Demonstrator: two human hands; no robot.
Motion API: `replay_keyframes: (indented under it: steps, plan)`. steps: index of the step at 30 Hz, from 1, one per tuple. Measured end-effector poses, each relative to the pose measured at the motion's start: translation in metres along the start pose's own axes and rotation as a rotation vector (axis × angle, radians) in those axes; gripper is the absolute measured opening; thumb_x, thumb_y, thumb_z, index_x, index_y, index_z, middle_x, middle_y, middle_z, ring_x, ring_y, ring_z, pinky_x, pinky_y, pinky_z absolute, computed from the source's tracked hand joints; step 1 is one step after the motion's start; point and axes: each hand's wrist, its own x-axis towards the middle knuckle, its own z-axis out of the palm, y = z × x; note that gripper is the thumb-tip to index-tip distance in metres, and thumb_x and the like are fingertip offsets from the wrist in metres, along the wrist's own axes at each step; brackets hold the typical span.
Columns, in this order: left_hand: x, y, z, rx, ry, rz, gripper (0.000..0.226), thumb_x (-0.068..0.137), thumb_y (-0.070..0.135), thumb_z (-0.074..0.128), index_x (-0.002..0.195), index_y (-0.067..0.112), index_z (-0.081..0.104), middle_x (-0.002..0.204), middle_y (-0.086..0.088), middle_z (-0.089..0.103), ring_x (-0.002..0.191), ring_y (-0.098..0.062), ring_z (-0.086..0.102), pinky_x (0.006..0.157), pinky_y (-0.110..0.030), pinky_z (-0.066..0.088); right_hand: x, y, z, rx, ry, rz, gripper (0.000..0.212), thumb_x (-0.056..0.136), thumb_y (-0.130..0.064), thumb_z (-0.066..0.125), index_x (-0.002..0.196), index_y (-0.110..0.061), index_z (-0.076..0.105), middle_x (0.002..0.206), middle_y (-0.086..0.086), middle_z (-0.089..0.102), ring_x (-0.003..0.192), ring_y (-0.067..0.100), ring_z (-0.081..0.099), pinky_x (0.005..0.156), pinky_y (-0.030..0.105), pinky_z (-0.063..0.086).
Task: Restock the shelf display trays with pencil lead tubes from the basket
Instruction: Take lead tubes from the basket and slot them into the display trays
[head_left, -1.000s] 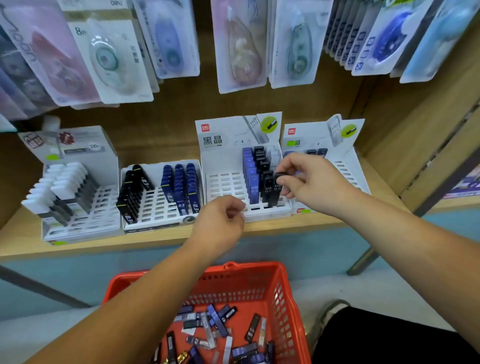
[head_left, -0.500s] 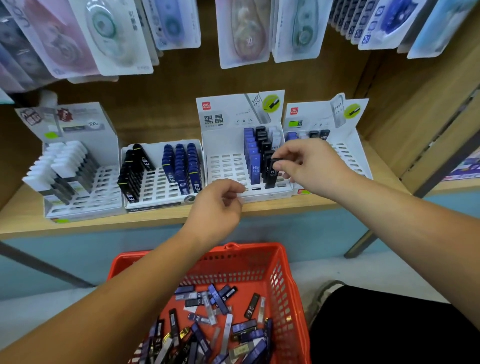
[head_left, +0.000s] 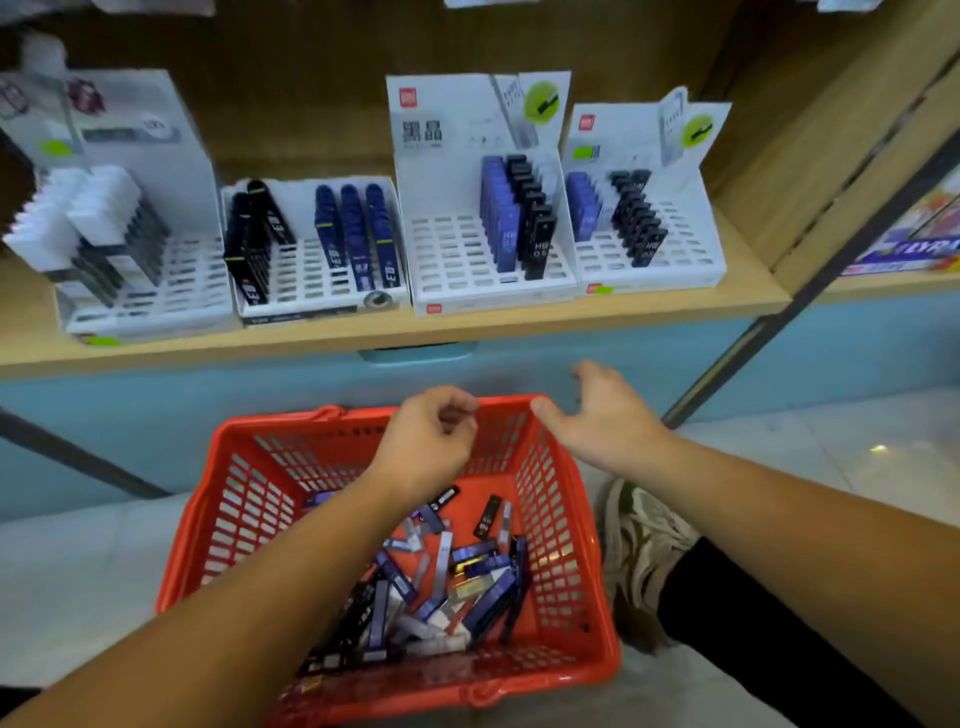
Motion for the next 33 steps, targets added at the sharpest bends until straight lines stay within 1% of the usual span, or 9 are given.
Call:
replay_keyframes:
  steps: [5, 8, 11, 17, 21, 25, 28, 31, 33]
  plan:
    - [-0.031, -0.074, 0.027, 0.173, -0.187, -0.11, 0.025, 0.095, 0.006, 0.063, 0.098, 0.031, 0.064, 0.09, 0.01, 0.069, 0.08, -0.013, 0.067, 0.079, -0.033, 0.057, -0.015, 0.05, 0.068, -0.044, -0.07, 0.181, 0.047, 0.103, -0.052, 0.047, 0.118, -0.01, 0.06, 0.115, 0.016, 0.07, 0.107, 0.037, 0.067, 0.088, 0.04, 0.054]
    - [-0.038, -0.105, 0.033, 0.234, -0.274, -0.193, 0.022, 0.098, 0.006, 0.058, 0.105, 0.026, 0.062, 0.106, -0.002, 0.07, 0.095, -0.022, 0.069, 0.085, -0.037, 0.055, -0.016, 0.072, 0.078, -0.062, -0.071, 0.152, 0.047, 0.104, -0.054, 0.039, 0.104, -0.014, 0.063, 0.1, 0.013, 0.073, 0.093, 0.034, 0.07, 0.084, 0.042, 0.057]
    - [-0.038, -0.119, 0.039, 0.332, -0.281, -0.262, 0.022, 0.103, 0.009, 0.05, 0.118, 0.013, 0.065, 0.111, -0.007, 0.07, 0.085, -0.02, 0.065, 0.073, -0.028, 0.049, -0.009, 0.08, 0.084, -0.042, -0.063, 0.098, 0.05, 0.105, -0.052, 0.037, 0.094, -0.012, 0.065, 0.092, 0.013, 0.072, 0.087, 0.034, 0.07, 0.081, 0.045, 0.058]
    - [-0.041, -0.131, 0.058, 0.268, -0.258, -0.33, 0.025, 0.106, 0.018, 0.05, 0.128, 0.016, 0.062, 0.125, -0.004, 0.065, 0.085, -0.022, 0.064, 0.07, -0.031, 0.05, 0.007, 0.086, 0.088, -0.068, 0.037, 0.108, 0.051, 0.106, -0.051, 0.034, 0.095, -0.011, 0.062, 0.09, 0.013, 0.071, 0.082, 0.034, 0.067, 0.078, 0.042, 0.056]
    - [-0.051, -0.135, 0.06, 0.219, -0.261, -0.351, 0.026, 0.104, 0.011, 0.049, 0.126, 0.016, 0.061, 0.114, 0.0, 0.065, 0.084, -0.026, 0.066, 0.065, -0.031, 0.051, 0.0, 0.093, 0.076, -0.114, 0.136, 0.189, 0.039, 0.104, -0.05, 0.042, 0.101, -0.016, 0.061, 0.102, 0.011, 0.07, 0.09, 0.035, 0.063, 0.079, 0.04, 0.05]
    - [-0.065, -0.147, 0.048, 0.242, -0.248, -0.436, 0.019, 0.101, 0.008, 0.05, 0.114, 0.02, 0.057, 0.093, 0.003, 0.063, 0.078, -0.021, 0.063, 0.061, -0.022, 0.051, -0.018, 0.081, 0.08, -0.299, 0.346, -0.225, 0.043, 0.097, -0.035, 0.06, 0.131, -0.009, 0.058, 0.124, 0.011, 0.055, 0.117, 0.032, 0.052, 0.099, 0.049, 0.047]
    - [-0.075, -0.16, 0.04, 0.307, -0.261, -0.481, 0.024, 0.099, 0.015, 0.055, 0.122, 0.018, 0.06, 0.091, 0.004, 0.065, 0.082, -0.024, 0.065, 0.072, -0.041, 0.057, -0.028, 0.062, 0.111, -0.234, 0.079, -0.469, 0.042, 0.096, -0.037, 0.061, 0.133, -0.016, 0.058, 0.124, 0.004, 0.057, 0.119, 0.029, 0.055, 0.099, 0.047, 0.049]
    - [-0.084, -0.171, 0.034, 0.323, -0.289, -0.531, 0.026, 0.099, 0.02, 0.064, 0.124, 0.02, 0.059, 0.104, 0.0, 0.063, 0.09, -0.024, 0.064, 0.073, -0.034, 0.052, -0.026, 0.062, 0.154, -0.149, -0.383, -0.222, 0.059, 0.097, -0.051, 0.063, 0.145, -0.018, 0.05, 0.14, 0.003, 0.053, 0.128, 0.026, 0.054, 0.102, 0.043, 0.048]
    - [-0.085, -0.181, 0.031, 0.336, -0.265, -0.567, 0.02, 0.096, 0.025, 0.07, 0.113, 0.024, 0.059, 0.101, 0.001, 0.063, 0.094, -0.025, 0.066, 0.076, -0.032, 0.053, -0.016, 0.07, 0.178, -0.091, -0.482, -0.019, 0.068, 0.093, -0.056, 0.067, 0.145, -0.015, 0.05, 0.142, 0.007, 0.055, 0.128, 0.029, 0.055, 0.101, 0.04, 0.049]
